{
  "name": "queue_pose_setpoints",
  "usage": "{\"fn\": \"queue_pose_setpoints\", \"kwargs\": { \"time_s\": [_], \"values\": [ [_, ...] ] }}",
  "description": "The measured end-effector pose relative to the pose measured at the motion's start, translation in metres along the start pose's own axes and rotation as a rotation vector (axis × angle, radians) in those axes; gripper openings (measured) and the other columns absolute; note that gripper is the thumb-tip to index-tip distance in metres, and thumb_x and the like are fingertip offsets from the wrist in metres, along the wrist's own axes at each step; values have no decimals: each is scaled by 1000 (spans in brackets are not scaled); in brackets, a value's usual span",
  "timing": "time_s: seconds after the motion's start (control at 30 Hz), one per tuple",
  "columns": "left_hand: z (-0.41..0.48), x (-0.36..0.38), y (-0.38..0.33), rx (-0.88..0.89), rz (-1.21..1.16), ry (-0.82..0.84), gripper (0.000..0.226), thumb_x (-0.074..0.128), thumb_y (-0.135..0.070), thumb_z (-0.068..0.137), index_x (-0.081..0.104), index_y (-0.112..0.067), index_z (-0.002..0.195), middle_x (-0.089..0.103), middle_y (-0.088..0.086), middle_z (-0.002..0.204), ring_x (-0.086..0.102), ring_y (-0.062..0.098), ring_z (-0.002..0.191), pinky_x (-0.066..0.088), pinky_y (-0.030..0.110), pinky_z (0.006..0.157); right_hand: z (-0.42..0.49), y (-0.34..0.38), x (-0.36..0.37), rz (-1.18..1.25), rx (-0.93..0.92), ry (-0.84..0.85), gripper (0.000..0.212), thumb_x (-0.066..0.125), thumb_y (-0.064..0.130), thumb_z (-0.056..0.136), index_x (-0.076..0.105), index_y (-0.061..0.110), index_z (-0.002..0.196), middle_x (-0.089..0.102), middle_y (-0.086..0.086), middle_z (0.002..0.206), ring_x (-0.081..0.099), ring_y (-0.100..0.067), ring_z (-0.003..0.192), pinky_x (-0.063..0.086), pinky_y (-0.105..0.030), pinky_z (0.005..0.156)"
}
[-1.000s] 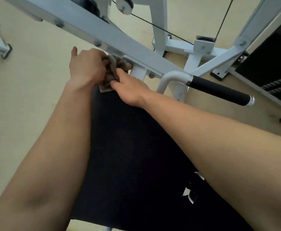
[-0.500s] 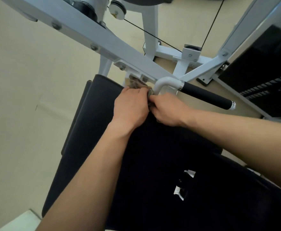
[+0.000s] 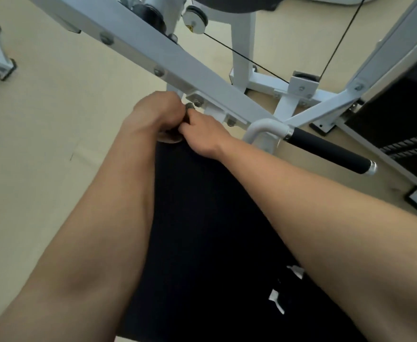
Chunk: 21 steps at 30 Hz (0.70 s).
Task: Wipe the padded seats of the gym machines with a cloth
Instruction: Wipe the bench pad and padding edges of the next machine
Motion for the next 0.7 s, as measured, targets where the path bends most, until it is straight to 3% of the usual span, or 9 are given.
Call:
{"fn": "queue_pose_setpoints", "kwargs": {
  "time_s": [0.1,0.2,0.33,0.43,0.53,0.63,0.7],
  "values": [
    [-39,11,-44,106,169,-83,35,42,-22,95,63,-7,119,63,23,124,60,41,114,48,43,89,-37,-29,-10,-41,-47,23,29,46,30,99,55,17,123,66,-11,123,62,-32,109,50,-45,92],
    [-94,36,-96,264,231,-146,31,45,-25,96,64,-11,116,67,18,114,64,40,103,43,40,71,-86,-72,-30,-153,-56,87,25,49,25,98,59,17,119,68,-8,119,63,-29,108,50,-40,91],
    [-139,85,-172,524,246,-120,32,47,-36,97,68,-16,110,71,10,105,67,35,96,37,35,65,-159,-149,-55,-208,77,214,13,50,15,100,63,12,103,63,5,86,58,-12,78,40,-28,75],
    [-144,123,-227,655,192,24,36,45,-39,98,68,-18,114,70,12,114,66,35,102,39,36,70,-196,-204,-64,-212,282,244,12,50,19,101,60,23,96,62,5,83,60,-13,76,45,-32,73],
    [-131,156,-270,667,157,310,36,44,-38,99,68,-17,116,68,12,120,63,32,106,42,36,77,-221,-246,-67,-107,510,234,13,52,22,100,62,26,92,62,2,85,59,-17,82,46,-32,72],
    [-133,184,-305,726,131,552,27,43,-29,102,65,-14,100,66,13,121,58,27,96,42,33,82,-253,-268,-66,189,750,27,20,52,14,99,70,7,106,64,-5,83,59,-8,62,46,-20,54],
    [-142,196,-320,782,154,617,24,41,-26,103,62,-16,96,66,14,121,54,26,92,42,33,85,-271,-278,-58,237,852,-91,28,54,12,99,68,-6,116,69,-14,94,58,-14,71,41,-20,51]
  ]
}}
Point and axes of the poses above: each hand's wrist, its own z-axis towards the middle knuckle, its own x-axis out of the palm, y = z × x, the point moved 7 cm from there along z, towards the middle knuckle
